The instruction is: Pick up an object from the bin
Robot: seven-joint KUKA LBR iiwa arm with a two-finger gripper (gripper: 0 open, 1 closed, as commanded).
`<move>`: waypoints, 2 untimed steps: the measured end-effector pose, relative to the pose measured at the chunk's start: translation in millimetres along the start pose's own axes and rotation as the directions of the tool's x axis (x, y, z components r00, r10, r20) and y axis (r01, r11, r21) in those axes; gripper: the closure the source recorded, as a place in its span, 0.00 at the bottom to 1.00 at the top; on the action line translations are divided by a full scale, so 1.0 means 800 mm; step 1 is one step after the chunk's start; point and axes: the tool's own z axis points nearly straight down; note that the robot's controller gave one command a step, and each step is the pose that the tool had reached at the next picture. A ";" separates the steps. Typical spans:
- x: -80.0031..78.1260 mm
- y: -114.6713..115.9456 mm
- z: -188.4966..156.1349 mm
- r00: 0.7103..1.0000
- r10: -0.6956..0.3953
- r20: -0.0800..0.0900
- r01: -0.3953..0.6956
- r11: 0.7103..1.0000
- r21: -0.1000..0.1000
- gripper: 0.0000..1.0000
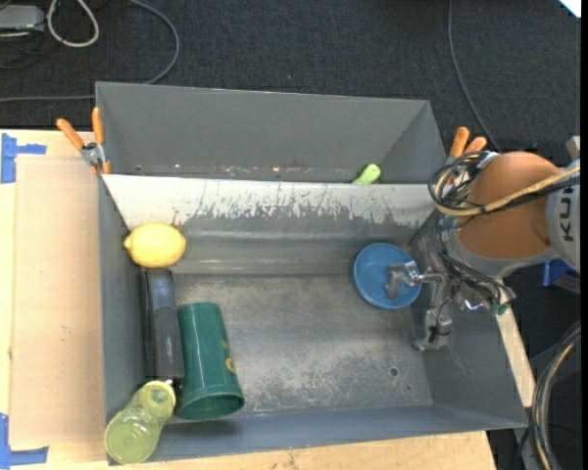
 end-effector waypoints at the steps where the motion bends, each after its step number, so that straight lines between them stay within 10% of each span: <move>1: 0.030 0.014 -0.068 0.999 -0.049 0.020 0.049 0.999 0.012 0.00; 2: -0.001 -0.004 -0.027 0.999 -0.053 0.001 0.053 0.999 -0.002 0.00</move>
Offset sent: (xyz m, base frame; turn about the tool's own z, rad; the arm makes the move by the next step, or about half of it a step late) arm 0.0021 -0.0042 0.0230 -0.0588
